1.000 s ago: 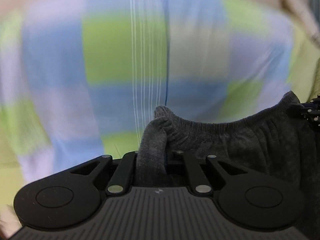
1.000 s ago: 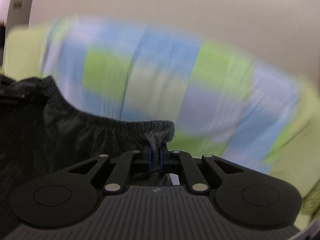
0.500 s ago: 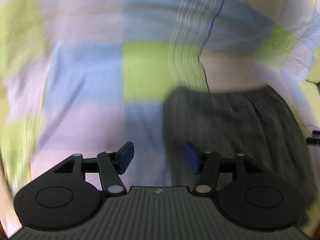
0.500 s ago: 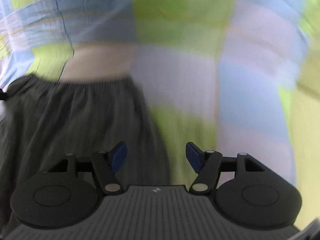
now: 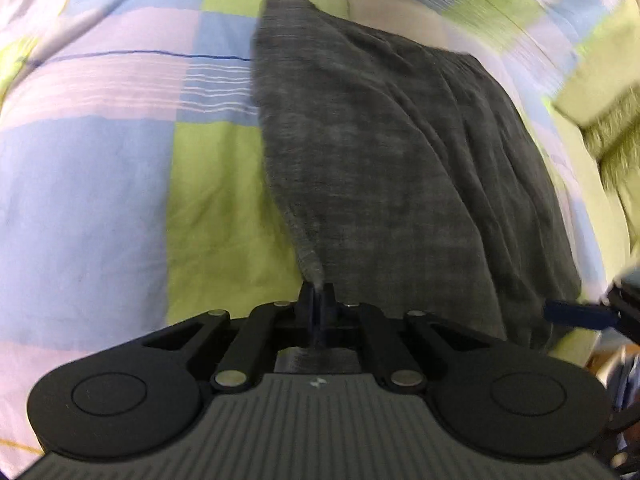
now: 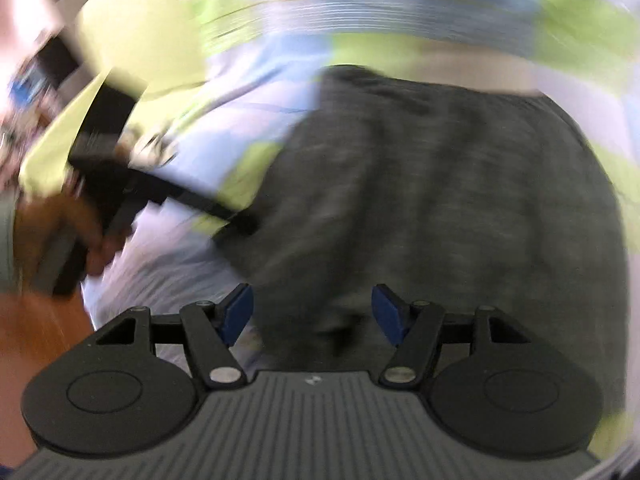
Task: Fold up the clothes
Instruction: 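Lower the shorts onto the sheet and open both grippers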
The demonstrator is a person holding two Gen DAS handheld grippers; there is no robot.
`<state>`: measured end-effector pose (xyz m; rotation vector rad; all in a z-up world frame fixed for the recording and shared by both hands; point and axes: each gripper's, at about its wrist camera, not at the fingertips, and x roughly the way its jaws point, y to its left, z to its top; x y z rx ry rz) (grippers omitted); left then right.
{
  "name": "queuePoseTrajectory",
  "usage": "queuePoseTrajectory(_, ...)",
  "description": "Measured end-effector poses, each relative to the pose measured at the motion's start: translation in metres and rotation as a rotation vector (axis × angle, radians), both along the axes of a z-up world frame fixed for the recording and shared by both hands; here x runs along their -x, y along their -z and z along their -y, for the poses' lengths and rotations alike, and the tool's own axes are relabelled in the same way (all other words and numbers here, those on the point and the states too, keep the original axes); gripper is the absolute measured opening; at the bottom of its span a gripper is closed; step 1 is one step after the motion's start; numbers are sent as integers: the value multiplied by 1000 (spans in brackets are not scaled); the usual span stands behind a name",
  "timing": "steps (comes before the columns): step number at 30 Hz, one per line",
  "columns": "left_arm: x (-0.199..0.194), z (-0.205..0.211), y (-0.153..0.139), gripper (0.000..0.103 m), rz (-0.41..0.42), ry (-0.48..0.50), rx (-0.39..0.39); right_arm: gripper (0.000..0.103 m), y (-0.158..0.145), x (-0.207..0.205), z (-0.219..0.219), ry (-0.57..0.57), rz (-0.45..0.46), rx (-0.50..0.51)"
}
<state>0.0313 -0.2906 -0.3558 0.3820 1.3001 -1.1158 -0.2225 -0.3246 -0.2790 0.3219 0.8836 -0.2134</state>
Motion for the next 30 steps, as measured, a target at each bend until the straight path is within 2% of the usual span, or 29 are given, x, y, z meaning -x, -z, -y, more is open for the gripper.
queuePoseTrajectory(3, -18, -17, -17, 0, 13, -39, 18, 60, 8, -21, -33, -98, -39, 160)
queuePoseTrajectory(5, -33, -25, -34, 0, 62, -35, 11, 55, 15, -27, -50, -166, -70, 259)
queuePoseTrajectory(6, -38, -27, -41, 0, 82, -29, 6, 41, 22, -31, -58, -208, -100, 306)
queuePoseTrajectory(7, -43, -29, -47, 0, 97, -22, 4, 20, 29, -35, -66, -252, -134, 353)
queuePoseTrajectory(8, -51, -31, -57, 0, 109, -10, 0, 10, 35, -42, -73, -289, -150, 367)
queuePoseTrajectory(9, -57, -32, -62, 0, 107, 10, -12, 6, 40, -49, -81, -325, -161, 372)
queuePoseTrajectory(11, -63, -34, -63, 0, 132, 68, -87, 6, 39, -57, -89, -335, -139, 342)
queuePoseTrajectory(12, -62, -34, -56, 0, 143, 87, -120, 6, 37, -60, -92, -338, -130, 320)
queuePoseTrajectory(14, -60, -33, -28, 0, 185, 132, -237, 6, 41, -63, -95, -353, -145, 235)
queuePoseTrajectory(15, -58, -35, -23, 0, 209, 141, -265, 6, 43, -65, -95, -360, -154, 190)
queuePoseTrajectory(17, -48, -47, -5, 1, 306, 171, -366, 8, 42, -63, -94, -355, -162, 121)
queuePoseTrajectory(18, -44, -52, -2, 1, 340, 174, -391, 19, 37, -58, -92, -338, -158, 101)
queuePoseTrajectory(19, -39, -55, -10, 1, 363, 164, -379, 38, 34, -45, -80, -297, -163, 94)
queuePoseTrajectory(21, -10, -61, -41, 2, 416, 196, -279, 50, 29, -14, -50, -204, -177, 87)
queuePoseTrajectory(23, 17, -57, -53, 22, 410, 239, -217, 50, 24, 16, -20, -112, -191, 79)
queuePoseTrajectory(24, 47, -50, -63, 38, 390, 286, -155, 50, 21, 31, -5, -65, -198, 75)
queuePoseTrajectory(26, 106, -31, -75, 40, 340, 371, -39, 50, 16, 61, 25, 28, -212, 68)
queuePoseTrajectory(27, 126, -21, -76, 40, 321, 384, -10, 50, 13, 76, 40, 74, -218, 64)
queuePoseTrajectory(30, 219, 28, -76, 41, 239, 425, 102, 50, 9, 121, 89, 212, -230, 31)
